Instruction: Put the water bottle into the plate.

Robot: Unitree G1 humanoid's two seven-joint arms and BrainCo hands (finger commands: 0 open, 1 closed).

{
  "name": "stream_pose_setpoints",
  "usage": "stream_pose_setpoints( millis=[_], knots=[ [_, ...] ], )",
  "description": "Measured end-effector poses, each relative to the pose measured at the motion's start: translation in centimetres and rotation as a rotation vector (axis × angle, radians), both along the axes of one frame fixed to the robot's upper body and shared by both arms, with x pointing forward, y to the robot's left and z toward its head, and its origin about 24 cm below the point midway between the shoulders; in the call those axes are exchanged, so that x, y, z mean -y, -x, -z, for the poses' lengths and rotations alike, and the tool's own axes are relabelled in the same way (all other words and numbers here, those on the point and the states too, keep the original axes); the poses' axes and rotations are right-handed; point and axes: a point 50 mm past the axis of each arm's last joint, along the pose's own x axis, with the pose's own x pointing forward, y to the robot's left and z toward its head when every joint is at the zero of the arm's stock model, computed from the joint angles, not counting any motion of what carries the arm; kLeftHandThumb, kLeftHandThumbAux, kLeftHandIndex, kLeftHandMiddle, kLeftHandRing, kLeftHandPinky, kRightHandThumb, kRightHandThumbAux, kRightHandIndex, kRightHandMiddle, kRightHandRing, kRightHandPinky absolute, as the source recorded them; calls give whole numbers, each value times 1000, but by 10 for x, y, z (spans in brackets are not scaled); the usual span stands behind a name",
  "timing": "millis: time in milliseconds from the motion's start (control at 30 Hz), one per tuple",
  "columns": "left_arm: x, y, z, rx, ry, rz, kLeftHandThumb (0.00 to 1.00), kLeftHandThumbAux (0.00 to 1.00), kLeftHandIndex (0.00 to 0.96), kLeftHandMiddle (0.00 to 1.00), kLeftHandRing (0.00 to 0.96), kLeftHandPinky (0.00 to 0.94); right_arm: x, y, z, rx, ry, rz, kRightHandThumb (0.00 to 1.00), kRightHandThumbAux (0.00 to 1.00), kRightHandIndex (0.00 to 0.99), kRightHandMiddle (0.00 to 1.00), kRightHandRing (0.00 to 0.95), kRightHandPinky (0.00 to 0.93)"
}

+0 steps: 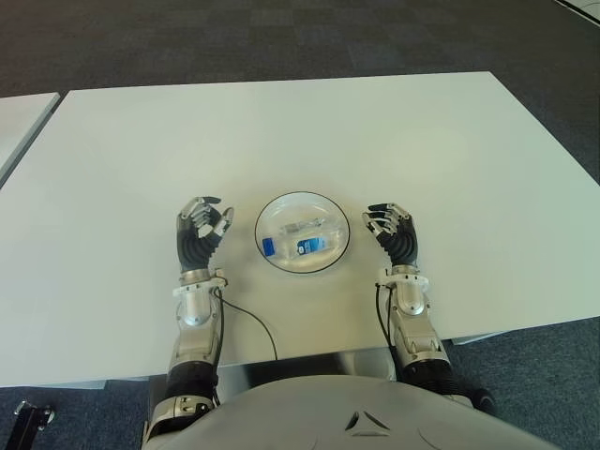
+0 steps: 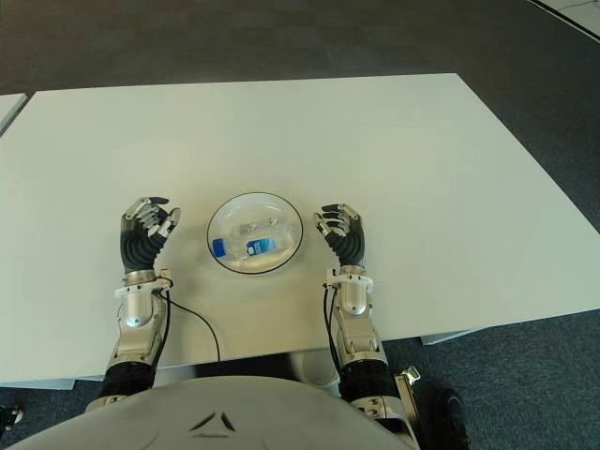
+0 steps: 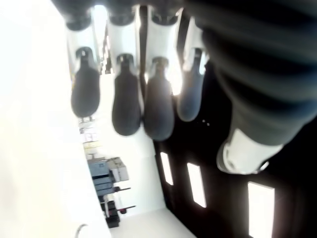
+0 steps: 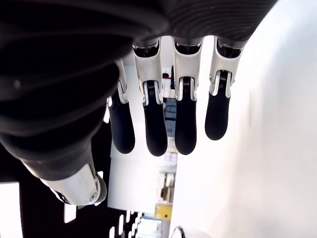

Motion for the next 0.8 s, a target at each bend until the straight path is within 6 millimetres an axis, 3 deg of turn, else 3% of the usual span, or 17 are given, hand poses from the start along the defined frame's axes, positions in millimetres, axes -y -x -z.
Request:
stream_pose_setpoints(
  millis=[800],
  knots=[
    [10, 9, 13, -121, -13, 10, 702, 715, 434, 690, 672, 637, -4, 0, -1, 3, 3, -21, 703, 736, 417, 401, 378, 382]
  ],
)
